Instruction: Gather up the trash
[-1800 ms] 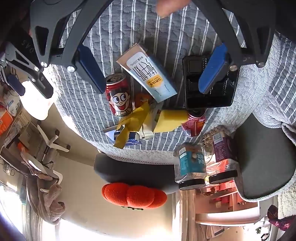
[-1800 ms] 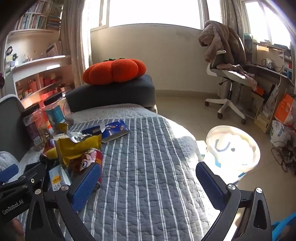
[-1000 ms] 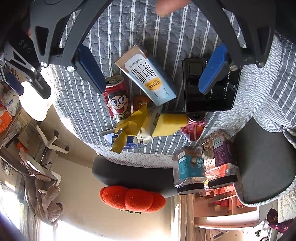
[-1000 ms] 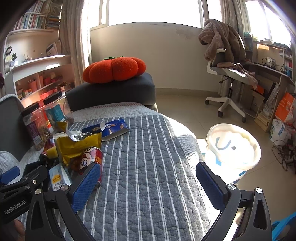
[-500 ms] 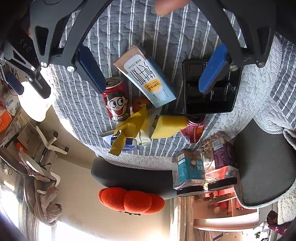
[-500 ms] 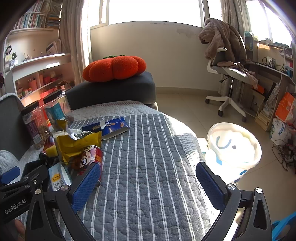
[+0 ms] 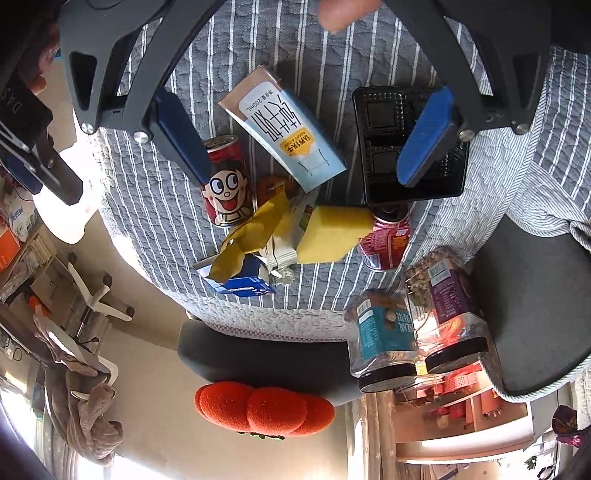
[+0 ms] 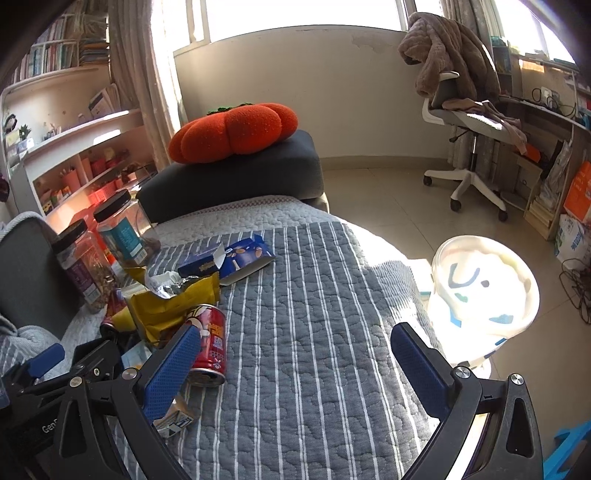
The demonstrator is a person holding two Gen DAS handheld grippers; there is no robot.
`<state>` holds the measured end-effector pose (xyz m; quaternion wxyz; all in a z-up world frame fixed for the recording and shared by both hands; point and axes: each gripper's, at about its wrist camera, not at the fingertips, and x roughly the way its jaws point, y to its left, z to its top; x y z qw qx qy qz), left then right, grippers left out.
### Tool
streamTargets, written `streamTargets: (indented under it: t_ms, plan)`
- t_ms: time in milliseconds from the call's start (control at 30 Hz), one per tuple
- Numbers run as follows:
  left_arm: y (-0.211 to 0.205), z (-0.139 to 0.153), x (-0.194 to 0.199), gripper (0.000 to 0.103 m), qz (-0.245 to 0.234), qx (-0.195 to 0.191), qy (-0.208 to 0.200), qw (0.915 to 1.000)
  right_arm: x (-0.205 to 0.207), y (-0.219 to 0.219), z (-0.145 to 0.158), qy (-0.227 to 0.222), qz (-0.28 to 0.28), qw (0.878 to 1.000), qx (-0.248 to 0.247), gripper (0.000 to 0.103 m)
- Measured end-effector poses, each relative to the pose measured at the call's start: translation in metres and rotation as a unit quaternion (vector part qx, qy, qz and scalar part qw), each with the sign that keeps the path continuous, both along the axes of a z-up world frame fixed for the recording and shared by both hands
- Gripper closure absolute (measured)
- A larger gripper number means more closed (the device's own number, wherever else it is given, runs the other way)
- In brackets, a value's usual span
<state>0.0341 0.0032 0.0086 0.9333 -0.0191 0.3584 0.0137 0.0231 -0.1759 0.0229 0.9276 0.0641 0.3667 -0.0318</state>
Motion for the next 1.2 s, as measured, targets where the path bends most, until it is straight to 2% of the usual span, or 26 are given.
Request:
streamTargets:
  t_ms: [167,267,333,400,533,600,700,800,867,1033,1200]
  plan:
    - [-0.001,0.008,0.037,0.002,-0.061,0.022,0.044,0.9969,0.023,0.004,0.010,-0.010,0.035,0.999,-0.023,0.000]
    - [-0.008,0.001,0.055,0.002,-0.095,0.052,0.084,0.9906,0.039,0.001,0.009,0.016,0.045,0.998,-0.043,0.000]
    - [-0.013,-0.006,0.067,0.002,-0.125,0.056,0.124,0.9827,0.045,-0.002,0.007,0.024,0.050,0.997,-0.046,0.000]
    - [-0.022,-0.007,0.074,0.002,-0.148,0.062,0.130,0.9784,0.048,-0.010,0.001,0.032,0.052,0.998,-0.036,0.000]
    - [-0.044,-0.013,0.085,0.002,-0.168,0.097,0.108,0.9751,0.055,-0.025,-0.014,0.062,0.046,0.997,-0.002,0.000]
    - [-0.049,-0.015,0.090,0.003,-0.176,0.096,0.107,0.9739,0.056,-0.030,-0.019,0.067,0.044,0.997,0.010,0.000]
    - [-0.053,-0.022,0.098,0.021,-0.177,0.095,0.107,0.9738,0.057,-0.034,-0.020,0.069,0.043,0.997,0.003,0.000]
    - [-0.053,-0.024,0.101,0.049,-0.179,0.083,0.112,0.9739,0.060,-0.032,-0.021,0.066,0.046,0.997,-0.002,0.000]
    - [-0.051,-0.024,0.100,0.082,-0.182,0.072,0.113,0.9742,0.061,-0.028,-0.020,0.063,0.048,0.997,-0.007,0.000]
    - [-0.034,-0.012,0.098,0.086,-0.166,0.030,0.097,0.9809,0.069,-0.020,-0.024,0.063,0.052,0.997,-0.008,0.000]
    - [-0.019,0.003,0.090,0.090,-0.156,-0.013,0.084,0.9841,0.075,-0.013,-0.027,0.059,0.051,0.997,0.000,0.000]
